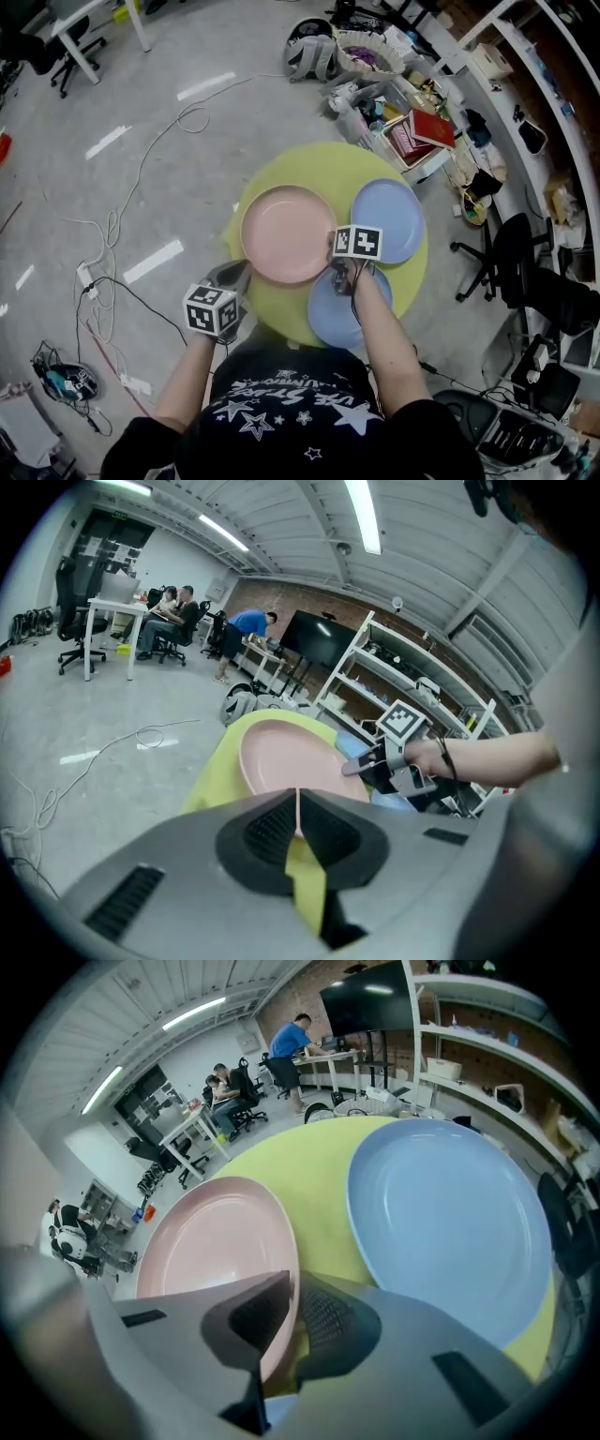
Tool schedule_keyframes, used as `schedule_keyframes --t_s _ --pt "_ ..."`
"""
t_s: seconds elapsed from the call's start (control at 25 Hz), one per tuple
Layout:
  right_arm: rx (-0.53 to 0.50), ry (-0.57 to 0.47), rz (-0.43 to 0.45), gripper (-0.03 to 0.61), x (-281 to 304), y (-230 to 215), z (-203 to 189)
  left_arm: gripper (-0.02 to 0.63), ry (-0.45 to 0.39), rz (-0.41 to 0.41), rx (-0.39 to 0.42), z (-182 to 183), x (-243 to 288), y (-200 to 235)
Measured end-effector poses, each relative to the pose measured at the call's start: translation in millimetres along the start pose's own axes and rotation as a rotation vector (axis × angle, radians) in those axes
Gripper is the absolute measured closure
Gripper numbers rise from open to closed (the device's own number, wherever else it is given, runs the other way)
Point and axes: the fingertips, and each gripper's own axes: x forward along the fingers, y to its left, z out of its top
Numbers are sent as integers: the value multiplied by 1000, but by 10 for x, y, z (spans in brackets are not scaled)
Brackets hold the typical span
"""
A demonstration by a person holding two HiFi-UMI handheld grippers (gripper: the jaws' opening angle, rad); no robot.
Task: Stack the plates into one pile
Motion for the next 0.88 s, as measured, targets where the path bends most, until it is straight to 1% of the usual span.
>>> schedule_keyframes --t_s 0.08,0.2,0.44,0.68,0.88 --pt "14 -14 19 540 -2 15 26 591 -1 6 -3 -15 -2 17" --pt "36 -66 58 551 -71 49 98 591 0 16 -8 -42 -23 -6" --pt "63 -126 118 554 -184 118 153 591 2 30 -14 -78 -52 -67" --pt "79 -182 180 552 -310 158 167 591 -12 45 0 -64 -44 -182" --pt "123 -223 210 548 -422 90 165 591 -19 49 12 -87 -49 -297"
